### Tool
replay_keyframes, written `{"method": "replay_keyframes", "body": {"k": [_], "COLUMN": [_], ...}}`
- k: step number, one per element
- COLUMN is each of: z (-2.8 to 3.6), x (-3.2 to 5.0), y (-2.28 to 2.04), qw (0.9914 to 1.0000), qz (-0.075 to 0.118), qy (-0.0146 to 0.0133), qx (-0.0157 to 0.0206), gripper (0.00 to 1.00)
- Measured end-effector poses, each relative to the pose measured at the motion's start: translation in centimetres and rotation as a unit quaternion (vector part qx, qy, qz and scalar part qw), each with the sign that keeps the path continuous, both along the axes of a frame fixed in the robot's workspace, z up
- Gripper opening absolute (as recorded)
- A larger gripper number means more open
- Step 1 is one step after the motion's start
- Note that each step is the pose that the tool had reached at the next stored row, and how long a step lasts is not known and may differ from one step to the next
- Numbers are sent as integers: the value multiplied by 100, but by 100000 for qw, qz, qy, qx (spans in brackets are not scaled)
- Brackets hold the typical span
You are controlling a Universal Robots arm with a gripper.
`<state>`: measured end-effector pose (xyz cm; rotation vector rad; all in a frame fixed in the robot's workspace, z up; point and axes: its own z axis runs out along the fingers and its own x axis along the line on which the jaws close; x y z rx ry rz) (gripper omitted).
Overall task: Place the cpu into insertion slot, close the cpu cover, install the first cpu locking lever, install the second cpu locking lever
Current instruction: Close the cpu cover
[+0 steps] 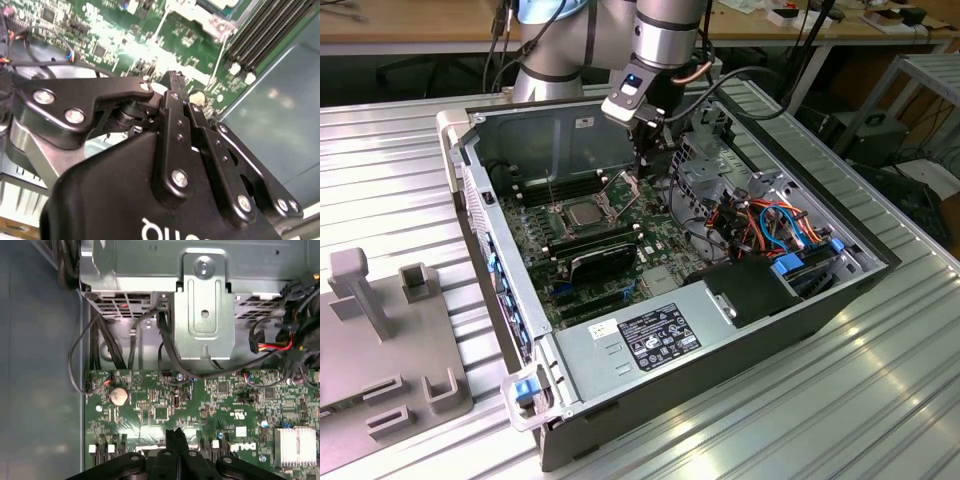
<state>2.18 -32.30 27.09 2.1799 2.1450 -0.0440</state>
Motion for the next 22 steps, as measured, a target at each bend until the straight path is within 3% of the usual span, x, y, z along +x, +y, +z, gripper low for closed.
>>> {"method": "replay_keyframes", "body": {"k": [7, 13, 17, 22], "z": [-117, -233, -254, -254], "x": [104, 89, 29, 29], "y": [1, 1, 0, 1], "qw": [100000, 100000, 100000, 100000], "qz": [0, 0, 0, 0], "qy": [2, 12, 15, 9], "qx": [4, 7, -7, 4], "gripper": [11, 11, 11, 11]}}
